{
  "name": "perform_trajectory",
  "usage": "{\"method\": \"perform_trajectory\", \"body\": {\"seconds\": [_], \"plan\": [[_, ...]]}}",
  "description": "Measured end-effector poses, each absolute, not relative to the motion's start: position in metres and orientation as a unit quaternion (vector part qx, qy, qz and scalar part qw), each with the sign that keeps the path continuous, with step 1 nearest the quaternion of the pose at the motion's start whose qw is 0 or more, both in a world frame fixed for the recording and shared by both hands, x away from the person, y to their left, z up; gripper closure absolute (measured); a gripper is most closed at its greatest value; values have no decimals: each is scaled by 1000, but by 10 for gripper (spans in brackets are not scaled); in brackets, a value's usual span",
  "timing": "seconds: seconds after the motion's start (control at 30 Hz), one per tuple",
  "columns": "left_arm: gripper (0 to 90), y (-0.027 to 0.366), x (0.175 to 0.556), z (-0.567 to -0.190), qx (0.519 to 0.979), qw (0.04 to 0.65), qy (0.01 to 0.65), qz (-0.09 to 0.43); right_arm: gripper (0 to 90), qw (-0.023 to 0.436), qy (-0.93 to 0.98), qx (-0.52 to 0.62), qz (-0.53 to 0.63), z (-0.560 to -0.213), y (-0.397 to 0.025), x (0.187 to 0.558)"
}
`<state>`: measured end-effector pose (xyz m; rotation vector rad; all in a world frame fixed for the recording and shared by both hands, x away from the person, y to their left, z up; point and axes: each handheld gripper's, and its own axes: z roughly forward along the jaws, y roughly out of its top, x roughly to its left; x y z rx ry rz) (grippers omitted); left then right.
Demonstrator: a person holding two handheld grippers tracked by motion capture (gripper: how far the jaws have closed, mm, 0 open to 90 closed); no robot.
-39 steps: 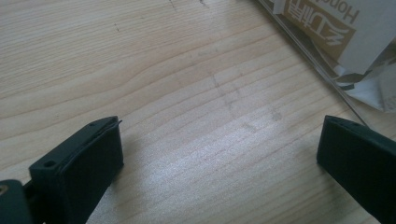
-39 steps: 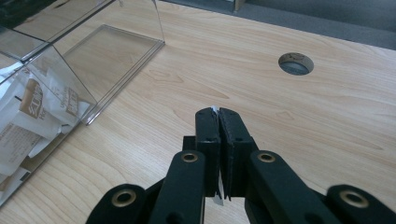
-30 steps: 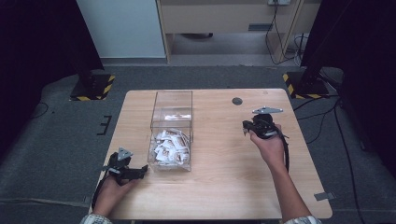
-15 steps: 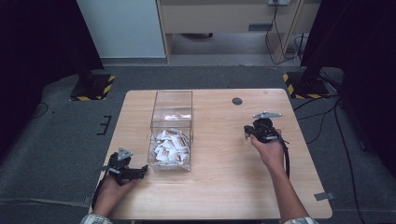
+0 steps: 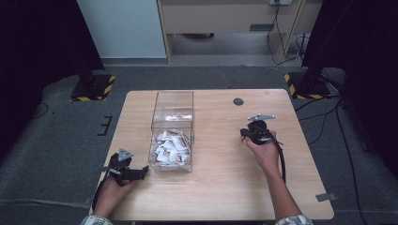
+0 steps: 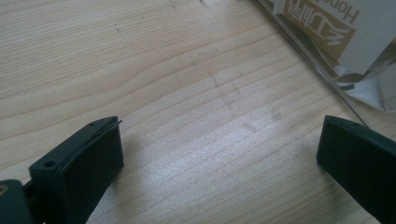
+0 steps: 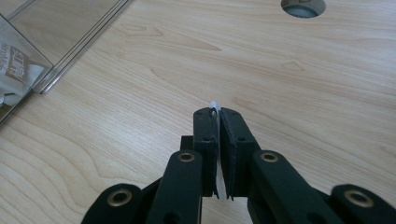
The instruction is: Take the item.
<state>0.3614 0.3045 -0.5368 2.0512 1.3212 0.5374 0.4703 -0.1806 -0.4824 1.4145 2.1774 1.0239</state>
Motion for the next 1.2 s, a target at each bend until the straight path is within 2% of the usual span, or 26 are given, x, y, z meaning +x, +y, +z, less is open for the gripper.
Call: {"method": "perform_trajectory", "body": {"seconds": [0.1,0.53,0.77,1.03,1.2], "plan": [[0,305,361,-537,779,316,502,204,825,172,771,496,361,-484,-175,471],[0,305,361,-537,779,316,502,204,544,161,766,500,371,-481,-166,470],[0,305,361,-537,779,316,502,204,454,163,761,506,372,-478,-167,469],[0,305,361,-537,779,316,502,204,243,170,753,510,379,-475,-168,469],[0,305,361,-537,779,316,502,204,148,174,755,505,381,-472,-168,467]]}}
